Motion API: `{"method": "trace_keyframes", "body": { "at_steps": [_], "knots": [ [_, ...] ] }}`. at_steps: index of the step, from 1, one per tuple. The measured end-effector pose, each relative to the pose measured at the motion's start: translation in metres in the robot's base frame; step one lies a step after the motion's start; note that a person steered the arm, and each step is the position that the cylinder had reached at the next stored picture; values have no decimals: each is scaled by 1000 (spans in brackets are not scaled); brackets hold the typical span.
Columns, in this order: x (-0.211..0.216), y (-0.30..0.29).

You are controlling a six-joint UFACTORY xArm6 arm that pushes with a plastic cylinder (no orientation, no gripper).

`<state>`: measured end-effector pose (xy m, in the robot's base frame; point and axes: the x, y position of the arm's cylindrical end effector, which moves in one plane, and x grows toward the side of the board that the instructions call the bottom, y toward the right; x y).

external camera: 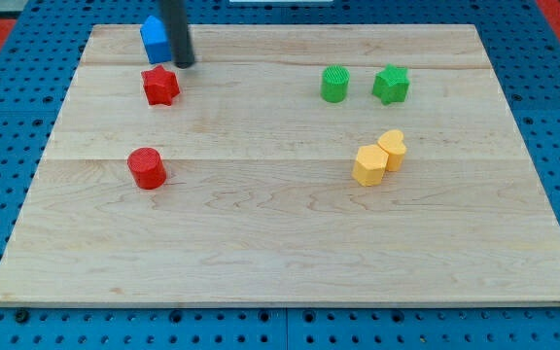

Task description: Push the blue blocks towards the top left side of the red star

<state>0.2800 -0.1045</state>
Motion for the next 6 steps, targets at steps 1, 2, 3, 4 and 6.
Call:
{"method": "trace_keyframes", "body": {
  "at_steps": [1,2,3,4,6],
  "knots": [
    [-51,25],
    [-88,25],
    [-88,14],
    [-87,-7],
    [-88,-60]
  ]
}}
